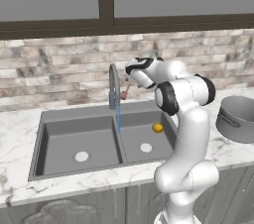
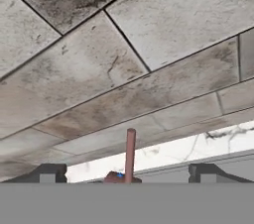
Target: Dump the lemon from the pot into the sink. Then turn on the water and wash the lemon. Then turn off the water and put the lemon back in the pot.
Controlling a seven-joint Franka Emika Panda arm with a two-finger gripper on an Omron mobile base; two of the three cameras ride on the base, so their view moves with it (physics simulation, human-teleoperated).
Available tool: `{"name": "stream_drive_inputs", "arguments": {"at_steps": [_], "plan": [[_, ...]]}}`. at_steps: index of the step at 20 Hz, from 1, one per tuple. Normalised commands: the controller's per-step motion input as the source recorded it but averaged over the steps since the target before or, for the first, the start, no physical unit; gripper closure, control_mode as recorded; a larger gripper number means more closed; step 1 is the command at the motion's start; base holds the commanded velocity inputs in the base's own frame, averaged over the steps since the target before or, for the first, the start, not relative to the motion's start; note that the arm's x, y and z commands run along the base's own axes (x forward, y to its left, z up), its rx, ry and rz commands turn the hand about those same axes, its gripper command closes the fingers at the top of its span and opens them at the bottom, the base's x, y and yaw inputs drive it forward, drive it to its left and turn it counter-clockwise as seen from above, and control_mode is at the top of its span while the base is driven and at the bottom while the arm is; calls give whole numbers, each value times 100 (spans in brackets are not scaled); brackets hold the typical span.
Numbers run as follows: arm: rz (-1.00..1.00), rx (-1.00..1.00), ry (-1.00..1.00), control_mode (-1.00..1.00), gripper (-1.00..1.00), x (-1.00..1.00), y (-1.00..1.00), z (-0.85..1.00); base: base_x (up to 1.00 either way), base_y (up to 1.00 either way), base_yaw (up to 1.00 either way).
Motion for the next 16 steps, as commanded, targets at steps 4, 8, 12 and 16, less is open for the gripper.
{"name": "stream_drive_inputs", "arguments": {"at_steps": [4,8,12,16], "plan": [[-2,-1,0,-100,-100,-53,-31,-5,0,0,0],[-3,-5,1,-100,-100,-18,-22,-20,0,0,0],[-2,-7,1,-100,-100,0,-14,-33,0,0,0],[-1,-4,2,-100,-100,3,-1,-39,0,0,0]]}}
